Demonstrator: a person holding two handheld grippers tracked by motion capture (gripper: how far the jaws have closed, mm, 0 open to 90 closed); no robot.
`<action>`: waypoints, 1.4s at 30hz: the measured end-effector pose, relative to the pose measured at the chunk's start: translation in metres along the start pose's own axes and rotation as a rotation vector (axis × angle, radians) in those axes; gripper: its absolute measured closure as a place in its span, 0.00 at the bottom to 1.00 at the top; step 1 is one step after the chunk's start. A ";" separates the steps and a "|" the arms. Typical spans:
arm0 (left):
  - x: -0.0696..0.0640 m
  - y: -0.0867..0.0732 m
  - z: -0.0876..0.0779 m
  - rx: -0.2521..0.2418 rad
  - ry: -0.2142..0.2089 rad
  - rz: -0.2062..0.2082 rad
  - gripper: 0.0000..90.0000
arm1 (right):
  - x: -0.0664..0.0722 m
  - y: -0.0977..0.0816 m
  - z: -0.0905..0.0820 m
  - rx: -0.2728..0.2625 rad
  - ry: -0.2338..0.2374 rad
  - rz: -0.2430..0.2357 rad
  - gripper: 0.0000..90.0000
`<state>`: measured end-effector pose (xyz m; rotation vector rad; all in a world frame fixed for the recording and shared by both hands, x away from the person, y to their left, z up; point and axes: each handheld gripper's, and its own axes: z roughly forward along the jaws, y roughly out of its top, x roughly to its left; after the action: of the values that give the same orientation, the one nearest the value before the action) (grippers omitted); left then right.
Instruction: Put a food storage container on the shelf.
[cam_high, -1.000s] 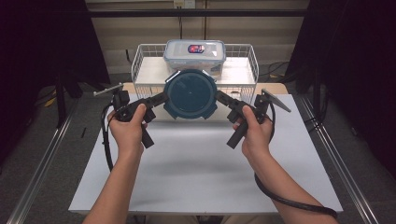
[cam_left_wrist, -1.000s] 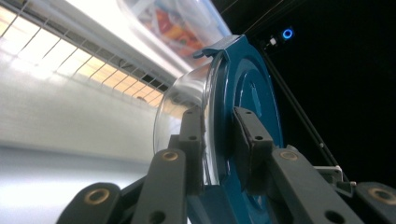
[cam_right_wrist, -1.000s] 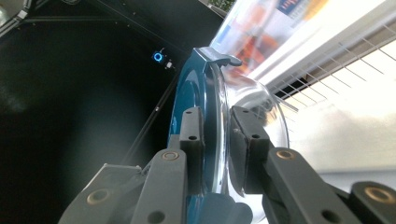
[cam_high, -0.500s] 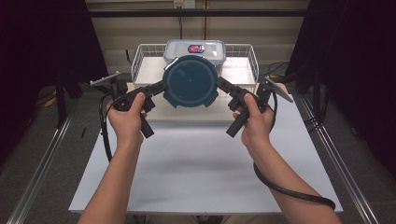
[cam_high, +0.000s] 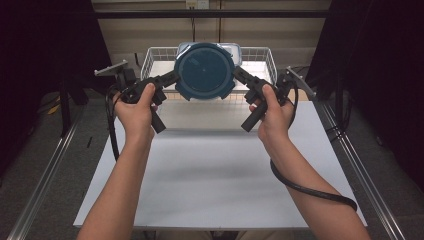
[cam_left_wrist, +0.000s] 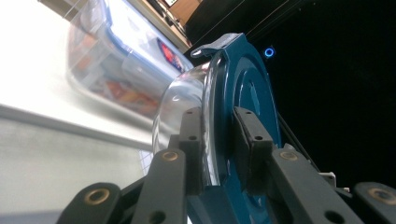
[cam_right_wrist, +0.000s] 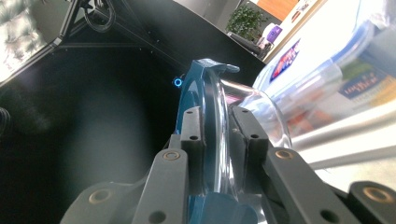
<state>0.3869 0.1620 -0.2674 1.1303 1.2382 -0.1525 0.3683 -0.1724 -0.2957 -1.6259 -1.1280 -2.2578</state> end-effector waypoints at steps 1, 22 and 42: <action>-0.001 0.002 0.001 -0.002 0.001 -0.003 0.83 | 0.000 0.002 0.001 0.000 0.000 -0.001 0.85; 0.009 0.045 0.051 -0.015 0.014 -0.011 0.83 | -0.013 0.041 0.043 -0.037 -0.021 0.023 0.85; 0.015 0.077 0.086 -0.027 0.036 -0.120 0.81 | -0.022 0.072 0.080 -0.069 -0.109 0.088 0.83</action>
<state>0.4988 0.1425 -0.2428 1.0398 1.3369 -0.2055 0.4743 -0.1791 -0.2693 -1.8082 -0.9896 -2.2000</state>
